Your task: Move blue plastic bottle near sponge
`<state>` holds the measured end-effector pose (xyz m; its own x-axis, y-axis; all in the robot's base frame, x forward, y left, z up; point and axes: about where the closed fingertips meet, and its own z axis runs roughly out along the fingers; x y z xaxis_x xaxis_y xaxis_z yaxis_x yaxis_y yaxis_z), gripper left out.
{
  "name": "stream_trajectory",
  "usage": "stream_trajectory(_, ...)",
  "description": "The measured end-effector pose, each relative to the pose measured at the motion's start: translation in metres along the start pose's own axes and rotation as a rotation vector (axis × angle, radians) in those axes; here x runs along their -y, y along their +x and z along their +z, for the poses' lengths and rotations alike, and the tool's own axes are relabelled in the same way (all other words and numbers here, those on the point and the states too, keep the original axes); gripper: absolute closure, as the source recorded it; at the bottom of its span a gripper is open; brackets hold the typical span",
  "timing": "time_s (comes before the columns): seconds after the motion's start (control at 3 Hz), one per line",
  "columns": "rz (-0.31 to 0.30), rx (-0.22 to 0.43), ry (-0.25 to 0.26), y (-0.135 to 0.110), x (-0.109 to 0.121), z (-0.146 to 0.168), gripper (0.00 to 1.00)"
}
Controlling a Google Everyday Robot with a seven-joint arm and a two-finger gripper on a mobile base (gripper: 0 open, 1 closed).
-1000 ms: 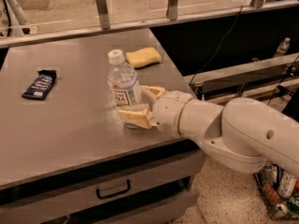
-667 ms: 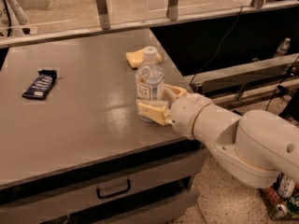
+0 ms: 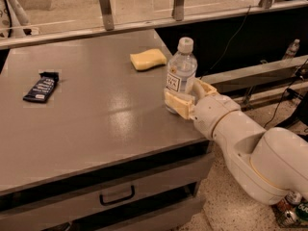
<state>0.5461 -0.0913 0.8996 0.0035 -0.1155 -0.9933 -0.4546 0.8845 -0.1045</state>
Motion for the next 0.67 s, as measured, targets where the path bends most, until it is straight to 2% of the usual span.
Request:
stream_trajectory(0.33, -0.008, 0.033, 0.013, -0.010, 0.000, 0.007, 1.00)
stream_trajectory(0.67, -0.021, 0.041, -0.047, -0.028, -0.017, 0.027, 1.00)
